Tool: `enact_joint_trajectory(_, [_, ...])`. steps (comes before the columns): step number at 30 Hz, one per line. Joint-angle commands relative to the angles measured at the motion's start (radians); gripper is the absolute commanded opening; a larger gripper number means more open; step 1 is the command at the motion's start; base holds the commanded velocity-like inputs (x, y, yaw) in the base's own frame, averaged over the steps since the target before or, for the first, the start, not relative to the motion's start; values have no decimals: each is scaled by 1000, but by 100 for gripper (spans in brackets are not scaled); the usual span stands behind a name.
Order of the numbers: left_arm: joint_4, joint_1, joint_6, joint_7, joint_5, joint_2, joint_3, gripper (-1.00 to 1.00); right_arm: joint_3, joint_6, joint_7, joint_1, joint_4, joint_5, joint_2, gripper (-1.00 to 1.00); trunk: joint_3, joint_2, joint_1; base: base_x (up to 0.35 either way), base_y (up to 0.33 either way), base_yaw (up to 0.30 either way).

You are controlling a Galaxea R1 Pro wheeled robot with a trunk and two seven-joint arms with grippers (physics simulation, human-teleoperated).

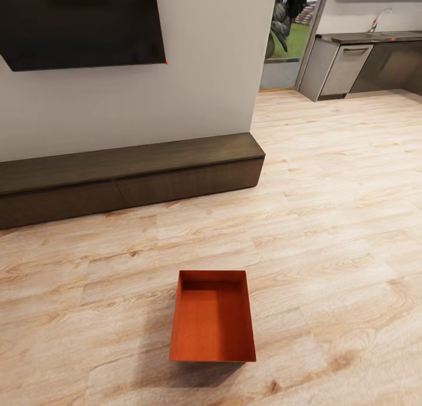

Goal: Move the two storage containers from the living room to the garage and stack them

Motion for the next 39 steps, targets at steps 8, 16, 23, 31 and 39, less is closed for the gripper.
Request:
enact_joint_trajectory(8, [0, 0, -4, 2, 6, -1, -8, 100, 9, -5, -1, -1, 3, -10, 0, 100, -1, 0, 0, 0, -12, 0])
enact_joint_trajectory(16, [-14, -1, -2, 10, 0, 9, -7, 100, 11, 9, -5, -1, -6, -6, -3, 100, -1, 0, 0, 0, 0, 0])
enact_joint_trajectory(23, [-260, -7, 146, 1, 12, 169, 0, 100, 5, 112, -18, -65, -99, -12, -55, 100, -1, 0, 0, 0, 0, 0])
enact_joint_trajectory(31, [-363, -30, 324, 7, 64, 207, 8, 100, -3, 166, -22, -279, -121, -19, -109, 100, -1, 0, 0, 0, 0, 0])
enact_joint_trajectory(39, [-343, -204, 401, 14, 67, 175, 9, 100, -4, 172, -23, -436, -122, -39, -88, 100, -1, 0, 0, 0, 0, 0])
